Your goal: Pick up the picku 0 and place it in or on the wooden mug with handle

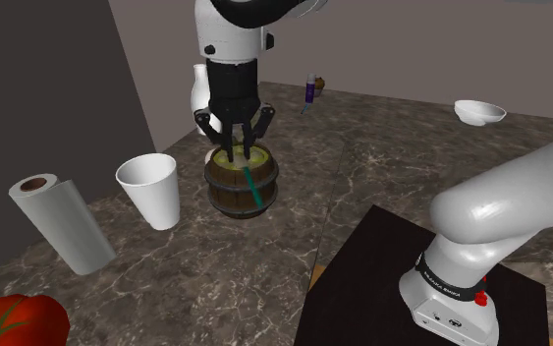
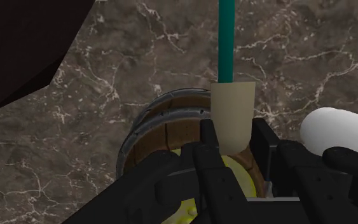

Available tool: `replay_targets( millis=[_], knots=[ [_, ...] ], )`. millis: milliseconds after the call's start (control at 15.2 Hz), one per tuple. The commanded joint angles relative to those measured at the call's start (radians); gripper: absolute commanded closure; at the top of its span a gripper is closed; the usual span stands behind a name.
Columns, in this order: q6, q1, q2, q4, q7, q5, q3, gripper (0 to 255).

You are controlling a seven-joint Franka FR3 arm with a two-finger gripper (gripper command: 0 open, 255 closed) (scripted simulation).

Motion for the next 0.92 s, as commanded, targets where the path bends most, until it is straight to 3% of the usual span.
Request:
replay_targets(
  millis=[0,330,594,858],
  knots=[
    [-0.007,-0.019,0.024,0.024,-0.009,-0.019,-0.001,255],
    [0.011,-0.121,0.176,0.116,-0.027,-0.133,0.046,255],
    [0.013,-0.188,0.339,0.214,-0.005,-0.266,0.103,255],
    [-0.014,-0.191,0.543,0.34,0.048,-0.446,0.136,255]
  ],
)
